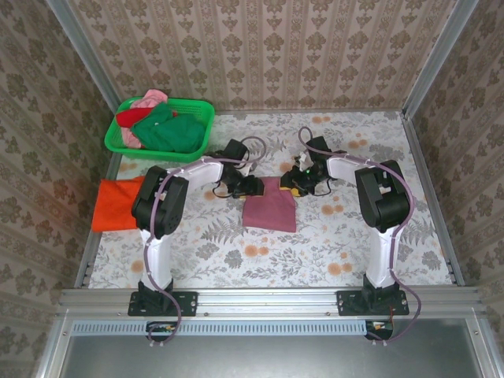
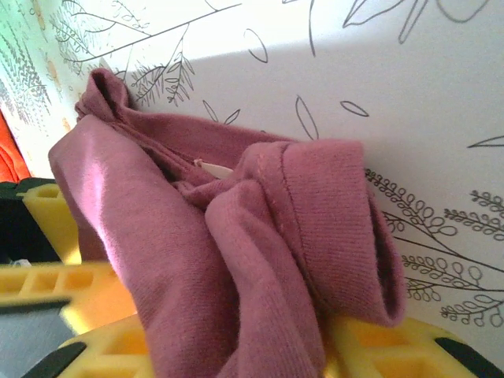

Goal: Fold and stack the t-shirts

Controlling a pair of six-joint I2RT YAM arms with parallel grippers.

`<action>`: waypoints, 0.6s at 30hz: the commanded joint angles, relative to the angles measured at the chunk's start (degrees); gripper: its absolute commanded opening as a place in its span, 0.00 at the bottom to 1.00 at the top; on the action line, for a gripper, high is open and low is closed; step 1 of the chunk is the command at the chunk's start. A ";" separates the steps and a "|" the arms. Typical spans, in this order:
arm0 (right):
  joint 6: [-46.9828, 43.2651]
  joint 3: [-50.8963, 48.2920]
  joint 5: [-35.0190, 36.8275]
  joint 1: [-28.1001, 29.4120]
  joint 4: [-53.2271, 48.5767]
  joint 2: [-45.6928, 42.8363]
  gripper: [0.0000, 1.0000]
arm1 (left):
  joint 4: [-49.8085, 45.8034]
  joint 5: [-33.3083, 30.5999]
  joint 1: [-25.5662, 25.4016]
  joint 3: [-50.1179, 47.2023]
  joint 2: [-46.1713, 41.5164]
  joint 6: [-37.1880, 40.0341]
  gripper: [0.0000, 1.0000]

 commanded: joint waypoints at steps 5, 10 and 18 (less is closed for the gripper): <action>0.91 -0.18 -1.78 -0.12 0.72 -1.42 0.41 | 2.72 2.19 -2.60 -3.47 3.59 2.68 0.07; -1.00 -2.47 -0.53 -1.73 1.99 -6.28 0.61 | 2.53 -1.25 -2.82 -4.70 0.27 5.60 0.00; -5.12 -9.32 2.29 -5.60 5.85 -14.62 0.97 | -3.39 -2.14 1.76 -7.39 -9.73 14.99 0.00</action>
